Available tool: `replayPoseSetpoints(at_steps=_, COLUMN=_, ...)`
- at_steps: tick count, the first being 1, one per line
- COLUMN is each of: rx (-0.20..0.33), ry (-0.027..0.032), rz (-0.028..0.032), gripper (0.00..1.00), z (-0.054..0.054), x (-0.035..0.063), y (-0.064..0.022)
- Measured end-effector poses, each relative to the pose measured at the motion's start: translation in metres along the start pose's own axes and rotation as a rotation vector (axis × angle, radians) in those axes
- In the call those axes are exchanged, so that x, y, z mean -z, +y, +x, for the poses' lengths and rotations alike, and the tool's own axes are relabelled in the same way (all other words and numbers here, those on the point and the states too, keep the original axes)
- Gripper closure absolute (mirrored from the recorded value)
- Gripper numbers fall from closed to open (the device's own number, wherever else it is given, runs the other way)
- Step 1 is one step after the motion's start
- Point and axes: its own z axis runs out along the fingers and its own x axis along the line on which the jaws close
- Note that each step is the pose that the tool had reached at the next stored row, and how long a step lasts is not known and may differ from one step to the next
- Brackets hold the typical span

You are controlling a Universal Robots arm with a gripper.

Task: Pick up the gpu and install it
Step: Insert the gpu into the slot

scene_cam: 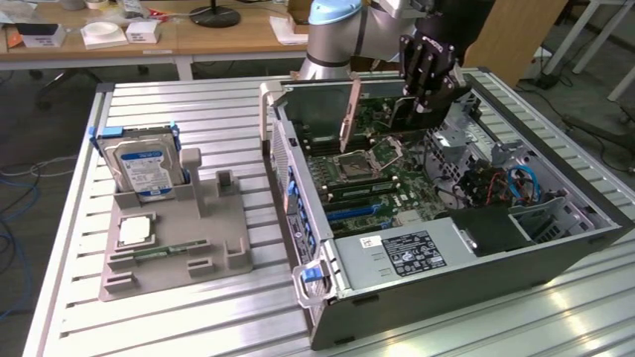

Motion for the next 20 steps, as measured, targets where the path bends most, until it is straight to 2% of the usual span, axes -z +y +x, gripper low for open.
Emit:
replayPoseSetpoints(at_steps=1, rx=0.0, ry=-0.0001, rz=0.0017, gripper=0.73, z=0.0, x=-0.0001, y=0.0)
replayPoseSetpoints(at_steps=6, rx=0.0, ry=0.0, rz=0.0017, gripper=0.73, z=0.0, x=0.0, y=0.0)
replayPoseSetpoints(at_steps=7, rx=0.0, ry=0.0, rz=0.0033, gripper=0.73, z=0.0, x=0.0, y=0.0)
replayPoseSetpoints(at_steps=9, rx=0.0, ry=0.0003, rz=0.0106, gripper=0.73, z=0.0, x=0.0, y=0.0001)
replayPoseSetpoints(at_steps=20, rx=0.0, ry=0.0002, rz=0.0108, gripper=0.73, z=0.0, x=-0.0023, y=0.0)
